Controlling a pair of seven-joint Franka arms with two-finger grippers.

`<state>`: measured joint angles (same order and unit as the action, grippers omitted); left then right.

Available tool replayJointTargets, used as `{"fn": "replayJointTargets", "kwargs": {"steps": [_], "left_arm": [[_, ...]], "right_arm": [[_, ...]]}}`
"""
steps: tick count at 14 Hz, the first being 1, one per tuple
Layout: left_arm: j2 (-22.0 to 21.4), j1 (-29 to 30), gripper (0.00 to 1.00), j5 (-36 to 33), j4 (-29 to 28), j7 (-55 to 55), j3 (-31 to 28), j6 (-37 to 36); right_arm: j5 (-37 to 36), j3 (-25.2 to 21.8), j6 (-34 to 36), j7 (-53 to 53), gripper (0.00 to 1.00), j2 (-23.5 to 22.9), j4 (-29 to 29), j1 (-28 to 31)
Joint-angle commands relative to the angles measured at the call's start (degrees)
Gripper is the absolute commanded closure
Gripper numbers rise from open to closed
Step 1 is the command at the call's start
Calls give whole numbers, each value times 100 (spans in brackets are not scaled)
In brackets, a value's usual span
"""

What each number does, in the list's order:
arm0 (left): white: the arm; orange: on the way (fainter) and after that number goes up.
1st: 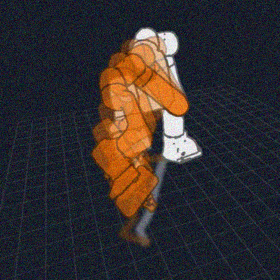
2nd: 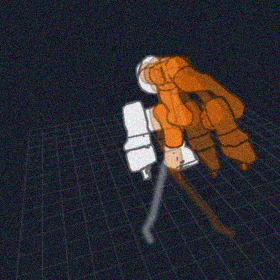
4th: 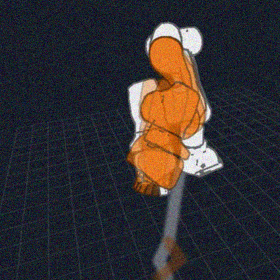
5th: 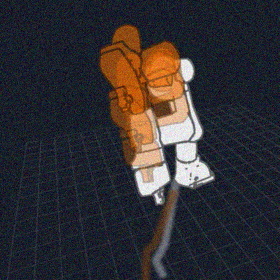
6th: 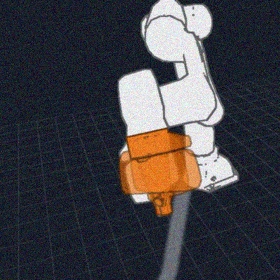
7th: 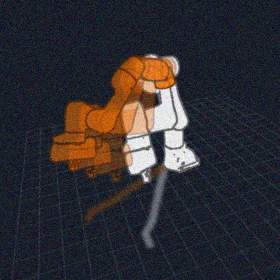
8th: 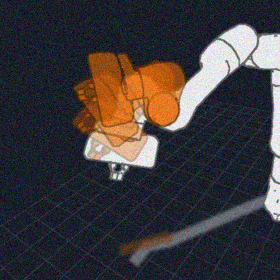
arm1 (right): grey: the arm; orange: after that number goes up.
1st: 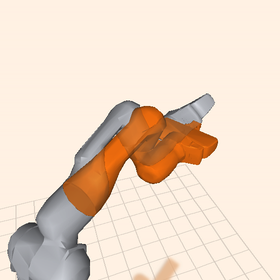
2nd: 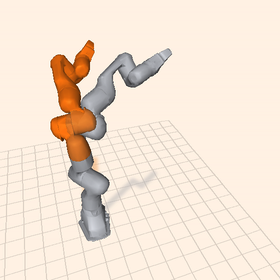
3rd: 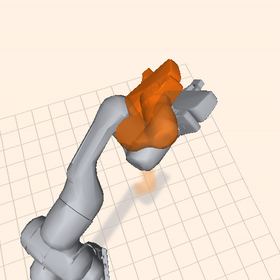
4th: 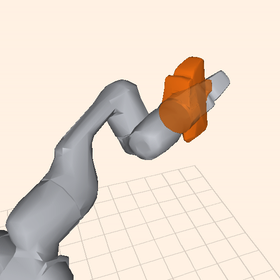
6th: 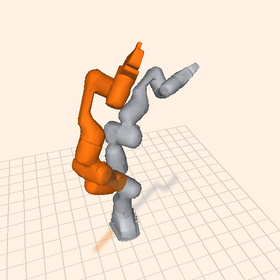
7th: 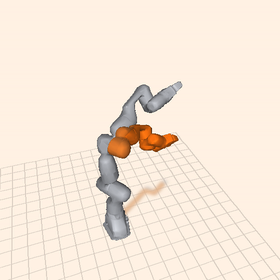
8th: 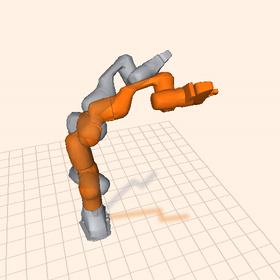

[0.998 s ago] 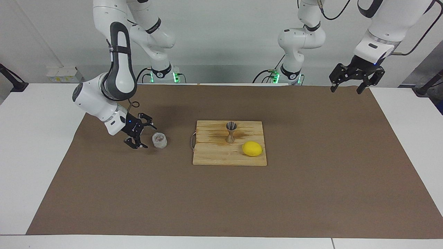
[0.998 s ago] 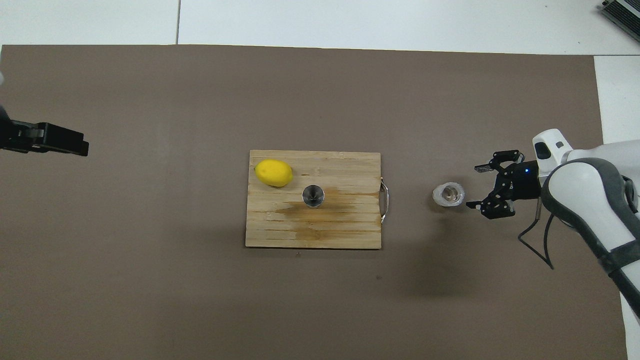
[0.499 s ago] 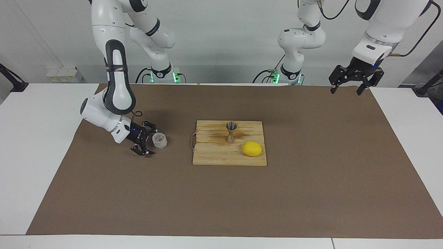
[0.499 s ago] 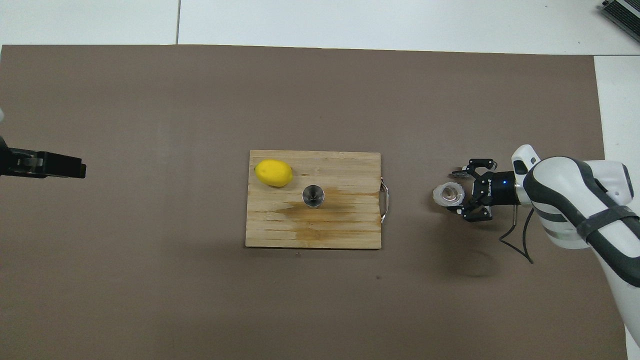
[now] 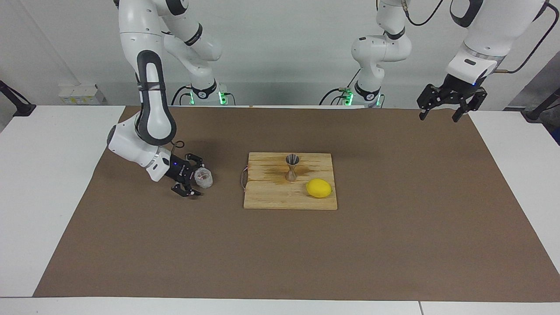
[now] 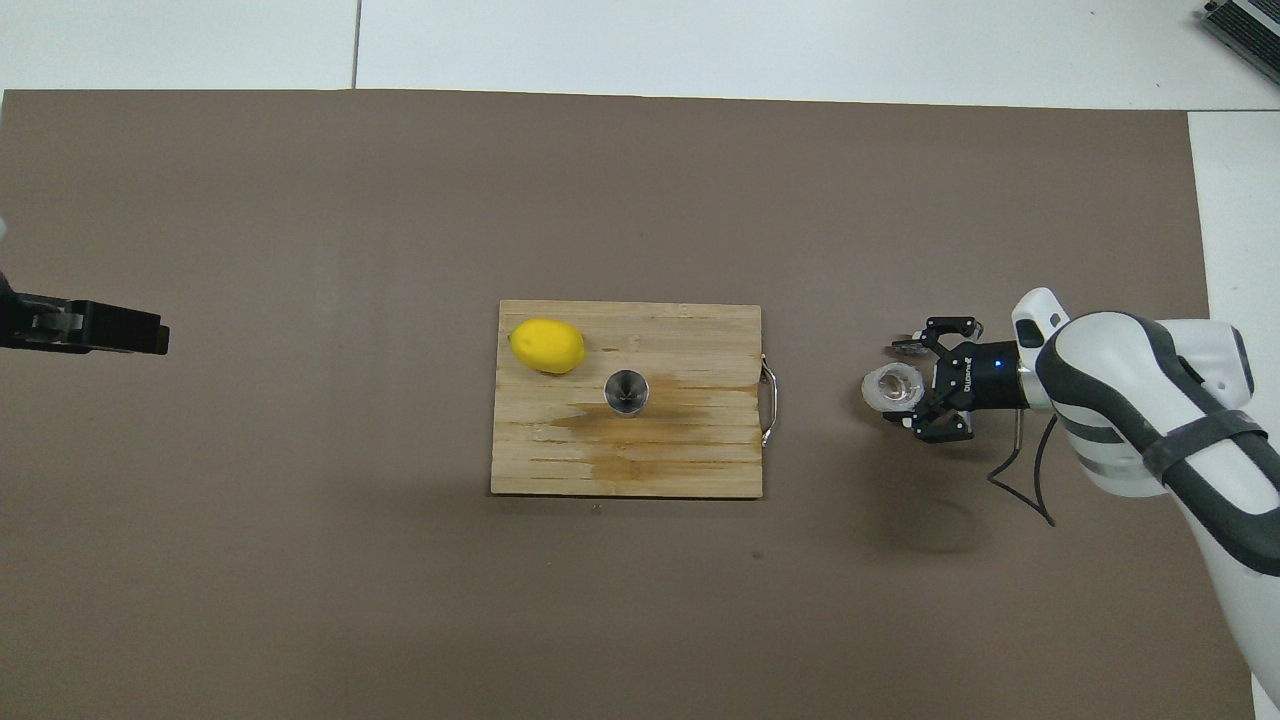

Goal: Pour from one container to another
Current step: 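Close the right gripper around the small white cup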

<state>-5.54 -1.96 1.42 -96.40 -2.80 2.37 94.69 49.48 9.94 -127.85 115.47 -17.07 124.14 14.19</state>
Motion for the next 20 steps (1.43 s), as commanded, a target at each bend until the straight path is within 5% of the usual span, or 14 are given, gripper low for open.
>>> {"fn": "replayJointTargets", "kwargs": {"steps": [1,15,17,20], "left_arm": [[97,-15,0,-71,122,-98,1,50],[106,-67,0,-27,140,-178,-17,-3],[106,-76,0,-27,139,-151,-17,15],[106,-76,0,-36,122,-150,-26,-3]], "right_arm": [[194,17,-100,213,0,-15,48,-13],[194,17,-56,353,0,46,49,-31],[185,17,-56,379,18,55,49,-31],[185,17,-65,441,71,73,49,-31]]}}
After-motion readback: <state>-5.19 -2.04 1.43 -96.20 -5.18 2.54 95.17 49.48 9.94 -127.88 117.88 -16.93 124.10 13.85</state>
